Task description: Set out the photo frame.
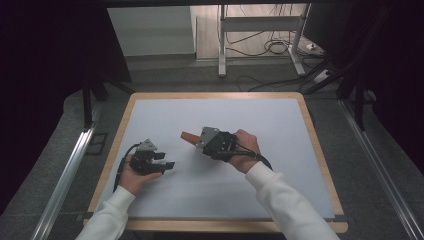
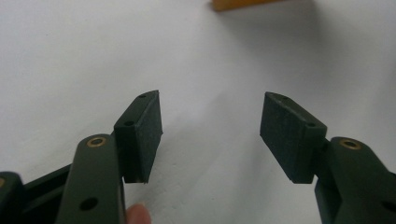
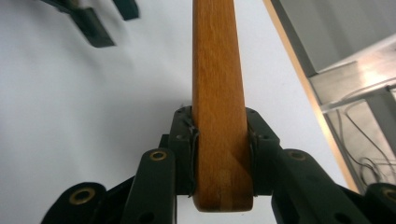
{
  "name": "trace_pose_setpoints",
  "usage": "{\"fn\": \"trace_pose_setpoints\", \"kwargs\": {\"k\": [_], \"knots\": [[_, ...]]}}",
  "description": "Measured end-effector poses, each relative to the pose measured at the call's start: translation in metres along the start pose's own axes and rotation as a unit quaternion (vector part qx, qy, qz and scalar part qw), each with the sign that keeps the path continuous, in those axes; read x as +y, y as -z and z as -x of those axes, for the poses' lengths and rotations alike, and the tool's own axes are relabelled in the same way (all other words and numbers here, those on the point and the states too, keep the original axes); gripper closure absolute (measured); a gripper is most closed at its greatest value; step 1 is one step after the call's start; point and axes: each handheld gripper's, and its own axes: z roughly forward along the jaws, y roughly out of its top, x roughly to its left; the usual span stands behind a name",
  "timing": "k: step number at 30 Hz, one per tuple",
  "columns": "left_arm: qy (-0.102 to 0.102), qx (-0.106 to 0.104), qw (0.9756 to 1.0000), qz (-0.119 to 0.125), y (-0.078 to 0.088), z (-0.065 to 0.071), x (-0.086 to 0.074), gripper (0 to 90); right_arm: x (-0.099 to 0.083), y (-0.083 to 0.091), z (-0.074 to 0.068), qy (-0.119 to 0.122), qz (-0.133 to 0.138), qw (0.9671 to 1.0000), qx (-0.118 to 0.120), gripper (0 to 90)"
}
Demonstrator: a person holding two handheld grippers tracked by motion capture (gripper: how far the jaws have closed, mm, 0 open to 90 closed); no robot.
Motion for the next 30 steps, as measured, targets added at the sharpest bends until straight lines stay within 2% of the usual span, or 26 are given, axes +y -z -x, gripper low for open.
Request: {"fn": "trace_pose_setpoints", "kwargs": {"k": [3, 7, 12, 16, 20, 30], "knots": [[0.003, 0.0, 1.0, 0.007, 0.0, 0.0, 0.0, 38.9, -0.002, 0.013, -0.002, 0.003, 0.007, 0.9998, 0.018, 69.8], [-0.001, 0.001, 1.0, 0.002, 0.0, 0.0, 0.0, 38.9, -0.006, 0.033, -0.009, 0.004, 0.014, 0.9991, 0.039, 69.7], [0.005, 0.002, 1.0, 0.006, 0.001, -0.002, 0.0, 38.9, -0.016, 0.044, -0.013, -0.001, 0.021, 0.9984, 0.052, 69.5], [0.006, 0.002, 1.0, 0.007, 0.002, -0.002, 0.0, 38.9, -0.024, 0.042, -0.003, -0.024, 0.028, 0.9978, 0.055, 69.0], [0.006, 0.001, 1.0, 0.005, 0.0, -0.001, 0.0, 38.9, -0.03, 0.038, 0.012, -0.041, 0.021, 0.9979, 0.044, 67.6], [0.005, 0.0, 1.0, 0.007, 0.0, -0.001, 0.0, 38.7, -0.046, 0.019, 0.047, -0.095, 0.003, 0.9948, 0.036, 56.1]]}}
